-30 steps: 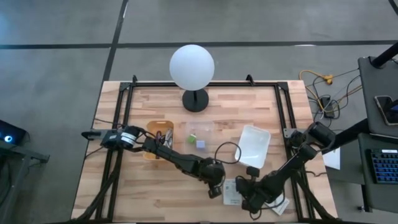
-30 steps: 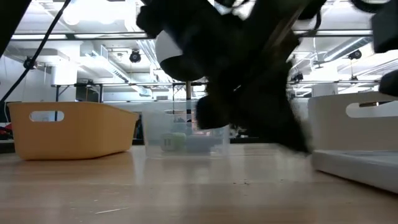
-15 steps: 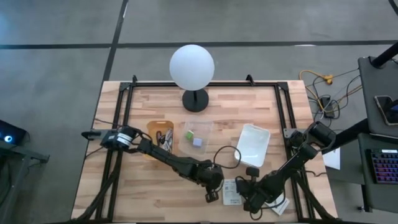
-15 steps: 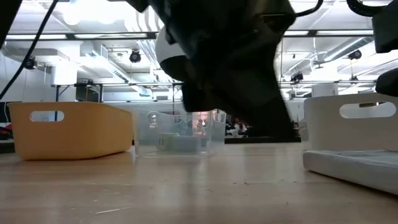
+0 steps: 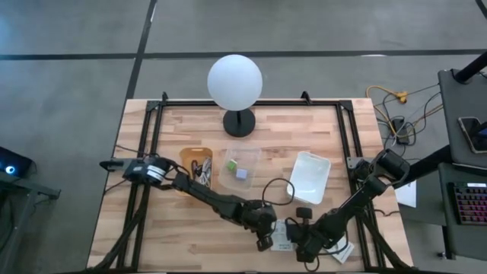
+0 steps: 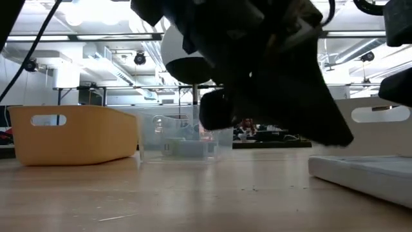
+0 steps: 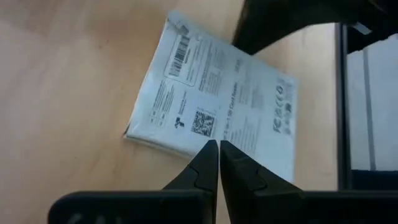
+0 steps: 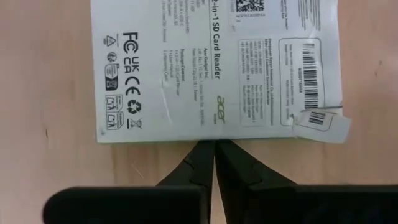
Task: Pick and place items into bin
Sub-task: Put the left card reader box into the white bin
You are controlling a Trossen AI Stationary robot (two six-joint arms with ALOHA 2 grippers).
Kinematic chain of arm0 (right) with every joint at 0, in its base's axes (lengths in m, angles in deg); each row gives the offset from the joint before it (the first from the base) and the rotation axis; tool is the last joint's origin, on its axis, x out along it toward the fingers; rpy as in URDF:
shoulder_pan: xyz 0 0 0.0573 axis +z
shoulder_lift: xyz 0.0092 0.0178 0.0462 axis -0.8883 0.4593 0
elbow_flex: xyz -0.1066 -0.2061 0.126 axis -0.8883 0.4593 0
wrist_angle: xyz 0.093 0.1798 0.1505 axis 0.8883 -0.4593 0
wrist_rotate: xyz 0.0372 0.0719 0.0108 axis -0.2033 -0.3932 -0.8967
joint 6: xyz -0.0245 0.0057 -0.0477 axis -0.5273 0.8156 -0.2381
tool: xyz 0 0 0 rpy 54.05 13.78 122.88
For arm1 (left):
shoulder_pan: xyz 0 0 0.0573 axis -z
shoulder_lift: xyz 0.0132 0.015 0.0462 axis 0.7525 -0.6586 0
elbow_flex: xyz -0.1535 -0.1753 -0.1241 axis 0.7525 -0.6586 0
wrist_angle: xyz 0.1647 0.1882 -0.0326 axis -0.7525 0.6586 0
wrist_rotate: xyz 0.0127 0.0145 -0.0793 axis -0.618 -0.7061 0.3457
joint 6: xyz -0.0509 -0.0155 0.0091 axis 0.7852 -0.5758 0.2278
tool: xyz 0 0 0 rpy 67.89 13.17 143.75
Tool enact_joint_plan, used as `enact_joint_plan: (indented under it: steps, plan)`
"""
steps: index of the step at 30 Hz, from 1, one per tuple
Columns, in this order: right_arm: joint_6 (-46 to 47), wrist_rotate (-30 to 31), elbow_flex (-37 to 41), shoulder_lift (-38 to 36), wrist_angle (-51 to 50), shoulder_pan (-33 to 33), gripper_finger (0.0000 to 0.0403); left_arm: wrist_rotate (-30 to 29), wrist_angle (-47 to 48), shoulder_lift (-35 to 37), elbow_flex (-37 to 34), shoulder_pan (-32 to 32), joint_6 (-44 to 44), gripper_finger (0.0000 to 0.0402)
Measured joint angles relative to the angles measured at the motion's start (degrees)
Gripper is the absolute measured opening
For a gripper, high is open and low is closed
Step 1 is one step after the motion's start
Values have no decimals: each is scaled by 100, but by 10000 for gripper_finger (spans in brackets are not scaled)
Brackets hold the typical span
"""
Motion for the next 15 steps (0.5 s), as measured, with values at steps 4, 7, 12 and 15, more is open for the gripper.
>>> enact_joint_plan:
  steps: [4,7,12,15]
  plan:
    - [-132,18,2,0,36,-22,9,148,298,-30,17,15,126,0]
    - [-279,86,-10,1,53,-35,9,188,321,-31,13,55,202,0]
    - [-394,155,-74,2,64,-99,9,239,648,-32,6,121,343,0]
    - [-461,173,-137,0,70,-150,9,238,715,-38,-2,136,344,0]
